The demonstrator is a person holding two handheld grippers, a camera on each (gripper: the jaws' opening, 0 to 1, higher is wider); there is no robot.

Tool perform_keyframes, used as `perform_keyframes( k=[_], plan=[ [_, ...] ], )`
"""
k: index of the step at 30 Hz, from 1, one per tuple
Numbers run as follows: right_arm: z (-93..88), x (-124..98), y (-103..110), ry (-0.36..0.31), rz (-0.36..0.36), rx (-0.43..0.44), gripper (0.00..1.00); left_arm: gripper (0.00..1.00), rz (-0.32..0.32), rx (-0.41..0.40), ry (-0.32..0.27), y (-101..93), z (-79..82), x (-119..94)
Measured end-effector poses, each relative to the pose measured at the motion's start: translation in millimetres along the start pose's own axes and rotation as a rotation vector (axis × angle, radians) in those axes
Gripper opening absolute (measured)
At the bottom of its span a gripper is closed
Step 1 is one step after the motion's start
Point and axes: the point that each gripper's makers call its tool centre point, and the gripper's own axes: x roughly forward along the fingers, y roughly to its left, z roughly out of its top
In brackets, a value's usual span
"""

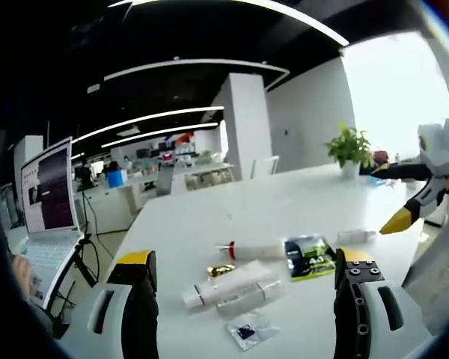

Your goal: Arrange the skincare products in the storage area until every visible bottle or jar stands upright without overlapping.

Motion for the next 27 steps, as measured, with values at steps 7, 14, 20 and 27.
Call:
perform_keyframes(
  k=[7,14,20,27],
  plan=[
    [4.0,25,4,0.043,0.087,-0.031,1.0,0.97,0.018,0.014,0.009,11.3,-3.8,0],
    [-2.6,53,8,0.134,0.147,-0.01,0.93,0.97,0.072,0.017,-0.002,27.9,0.2,-8],
    [7.4,81,11,0.14,0.203,-0.038,0.92,0.97,0.088,-0.002,-0.002,33.7,-3.3,-12],
    [12.9,111,19,0.166,0.278,-0.04,0.84,0.97,0.102,-0.015,0.008,37.1,-8.7,-15]
  ],
)
